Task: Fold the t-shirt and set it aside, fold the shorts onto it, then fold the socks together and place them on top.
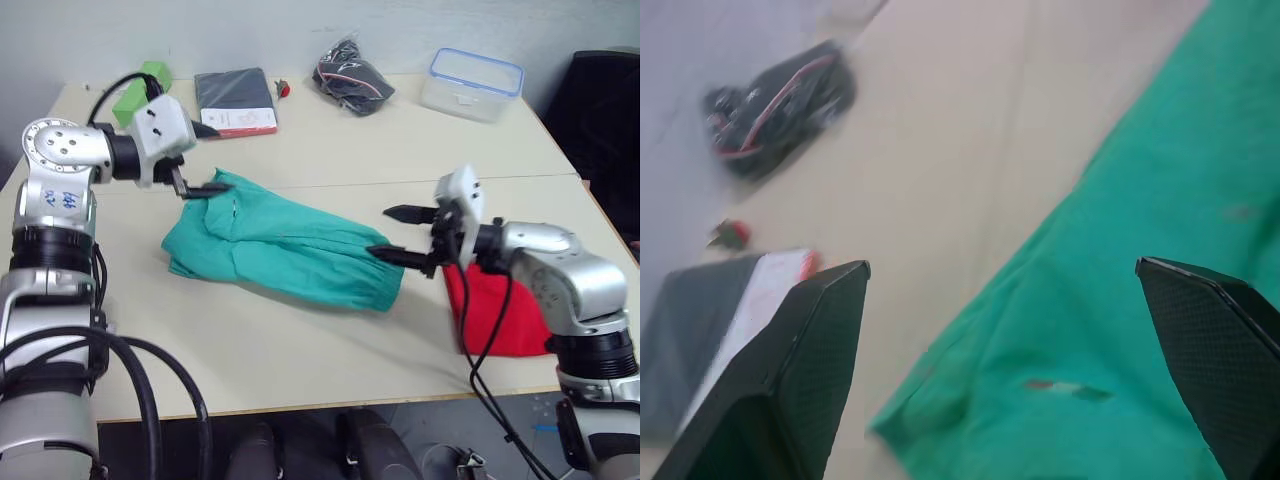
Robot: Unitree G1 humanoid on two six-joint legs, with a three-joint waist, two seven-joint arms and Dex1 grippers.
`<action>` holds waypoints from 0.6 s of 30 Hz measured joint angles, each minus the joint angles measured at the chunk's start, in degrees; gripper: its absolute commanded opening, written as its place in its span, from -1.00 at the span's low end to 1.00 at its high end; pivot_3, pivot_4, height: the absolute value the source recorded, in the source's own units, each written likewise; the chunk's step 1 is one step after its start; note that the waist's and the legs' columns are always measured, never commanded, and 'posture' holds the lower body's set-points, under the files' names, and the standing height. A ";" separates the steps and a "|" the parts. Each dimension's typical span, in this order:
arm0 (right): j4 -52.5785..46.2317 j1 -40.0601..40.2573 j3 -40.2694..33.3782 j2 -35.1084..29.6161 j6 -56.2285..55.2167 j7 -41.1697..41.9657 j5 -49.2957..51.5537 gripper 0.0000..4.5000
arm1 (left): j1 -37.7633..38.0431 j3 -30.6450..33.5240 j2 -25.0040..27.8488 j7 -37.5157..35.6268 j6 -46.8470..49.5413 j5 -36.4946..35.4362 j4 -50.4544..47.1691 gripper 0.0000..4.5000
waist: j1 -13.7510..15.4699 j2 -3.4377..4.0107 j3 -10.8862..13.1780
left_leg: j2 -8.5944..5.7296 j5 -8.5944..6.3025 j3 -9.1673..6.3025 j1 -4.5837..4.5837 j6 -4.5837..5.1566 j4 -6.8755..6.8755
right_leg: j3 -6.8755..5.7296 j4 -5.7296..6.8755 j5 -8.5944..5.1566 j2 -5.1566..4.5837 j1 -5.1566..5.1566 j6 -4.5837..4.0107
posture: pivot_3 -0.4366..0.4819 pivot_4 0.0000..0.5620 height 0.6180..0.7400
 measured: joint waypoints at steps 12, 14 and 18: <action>1.27 1.26 11.53 5.41 -10.50 -1.98 -11.95 -0.50 | 15.55 -4.75 3.40 -1.57 6.36 1.32 -17.39 0.02 | 0.24 -0.02 -0.01 | 0.00 0.01 -0.03 0.00 -0.02 0.14 | 0.01 -0.15 -0.01 0.06 0.03 -0.02 | -0.05 -0.47 1.00; 2.95 0.55 13.00 7.10 -11.94 -2.24 -13.81 -0.80 | 15.55 -5.00 3.17 0.54 4.59 2.97 -14.36 -0.25 | 0.25 -0.04 -0.02 | -0.01 0.01 -0.03 0.00 -0.01 0.20 | 0.01 -0.15 -0.01 0.05 0.05 -0.01 | -0.05 -0.47 1.00; 8.99 -0.65 16.37 8.58 -15.46 -3.70 -19.37 -1.00 | 16.03 -5.94 2.09 4.13 0.11 6.07 -7.39 -0.83 | 0.23 -0.05 -0.03 | -0.01 0.01 -0.03 0.00 -0.01 0.22 | -0.01 -0.15 0.00 0.04 0.04 -0.02 | -0.05 -0.47 1.00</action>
